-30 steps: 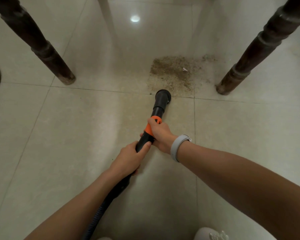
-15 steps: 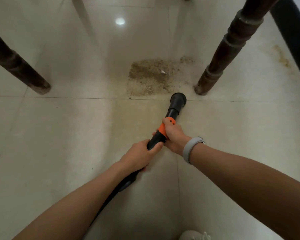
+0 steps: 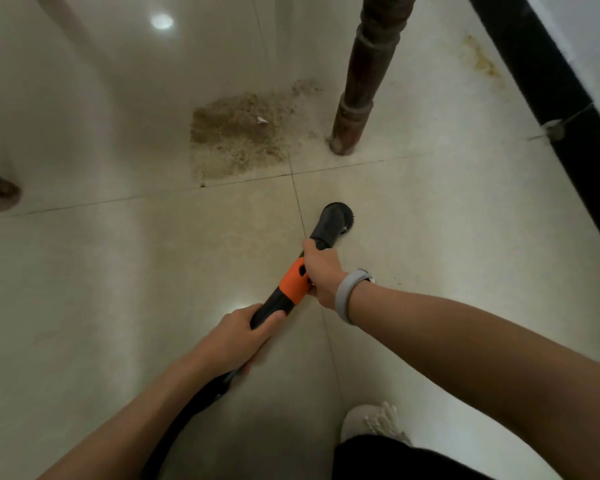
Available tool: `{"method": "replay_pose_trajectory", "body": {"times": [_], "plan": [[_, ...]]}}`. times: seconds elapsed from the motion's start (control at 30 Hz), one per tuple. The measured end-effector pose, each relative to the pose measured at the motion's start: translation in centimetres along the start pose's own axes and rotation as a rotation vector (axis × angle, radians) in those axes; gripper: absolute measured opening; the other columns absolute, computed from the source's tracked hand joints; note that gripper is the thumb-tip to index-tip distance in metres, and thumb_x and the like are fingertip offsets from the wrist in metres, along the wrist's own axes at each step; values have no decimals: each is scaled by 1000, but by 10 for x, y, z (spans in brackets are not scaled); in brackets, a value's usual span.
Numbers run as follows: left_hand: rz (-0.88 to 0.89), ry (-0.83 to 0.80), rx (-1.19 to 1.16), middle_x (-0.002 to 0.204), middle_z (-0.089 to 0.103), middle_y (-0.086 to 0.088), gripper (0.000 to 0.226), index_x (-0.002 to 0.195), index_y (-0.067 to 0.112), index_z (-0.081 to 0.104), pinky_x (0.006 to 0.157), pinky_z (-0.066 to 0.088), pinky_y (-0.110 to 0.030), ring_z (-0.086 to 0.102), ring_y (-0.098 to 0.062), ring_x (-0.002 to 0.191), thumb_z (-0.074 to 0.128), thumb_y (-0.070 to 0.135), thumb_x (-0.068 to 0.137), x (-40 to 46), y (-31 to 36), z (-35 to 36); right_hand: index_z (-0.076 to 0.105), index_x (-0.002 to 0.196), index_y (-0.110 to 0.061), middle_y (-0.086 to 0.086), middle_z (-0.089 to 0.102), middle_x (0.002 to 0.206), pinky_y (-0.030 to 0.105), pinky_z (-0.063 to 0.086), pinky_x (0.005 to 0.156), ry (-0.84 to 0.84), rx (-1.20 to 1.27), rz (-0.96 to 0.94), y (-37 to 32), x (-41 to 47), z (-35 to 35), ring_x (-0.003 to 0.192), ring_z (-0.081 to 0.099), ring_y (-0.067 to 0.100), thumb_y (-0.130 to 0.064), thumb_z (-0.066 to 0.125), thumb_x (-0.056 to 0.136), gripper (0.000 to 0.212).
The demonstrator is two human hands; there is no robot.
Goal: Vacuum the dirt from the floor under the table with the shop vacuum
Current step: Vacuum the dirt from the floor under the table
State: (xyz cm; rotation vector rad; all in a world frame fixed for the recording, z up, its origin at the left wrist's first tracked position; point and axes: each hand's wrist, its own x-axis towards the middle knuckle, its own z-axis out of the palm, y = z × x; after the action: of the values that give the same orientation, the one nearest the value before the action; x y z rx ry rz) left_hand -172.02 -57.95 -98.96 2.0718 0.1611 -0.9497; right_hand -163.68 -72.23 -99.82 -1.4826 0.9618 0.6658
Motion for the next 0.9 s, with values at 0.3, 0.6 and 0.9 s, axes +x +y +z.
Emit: {"method": "replay_pose_trajectory", "body": {"times": [0.3, 0.6, 0.9], "plan": [[-15, -189, 10, 57, 54, 1, 25, 83, 20, 57, 45, 43, -24, 51, -18, 47, 50, 42, 94, -24, -15, 0, 45, 94, -7, 6, 46, 73, 39, 48, 75, 124, -31, 66, 40, -26, -7, 65, 45, 18, -34, 43, 96, 27], [102, -395, 187, 63, 56, -4, 27, 83, 30, 51, 44, 42, -25, 50, -16, 39, 47, 55, 90, -13, 3, 39, 41, 94, -7, 8, 46, 77, 46, 50, 84, 340, 81, 116, 79, -36, -66, 84, 51, 29, -34, 36, 98, 27], [31, 9, 203, 64, 61, 0, 30, 80, 26, 52, 42, 44, -24, 55, -13, 43, 47, 54, 91, -22, -15, -13, 41, 130, -3, 13, 50, 108, 42, 49, 83, 36, 36, 18, 23, -18, 11, 100, 51, 30, -35, 36, 100, 45]]}}
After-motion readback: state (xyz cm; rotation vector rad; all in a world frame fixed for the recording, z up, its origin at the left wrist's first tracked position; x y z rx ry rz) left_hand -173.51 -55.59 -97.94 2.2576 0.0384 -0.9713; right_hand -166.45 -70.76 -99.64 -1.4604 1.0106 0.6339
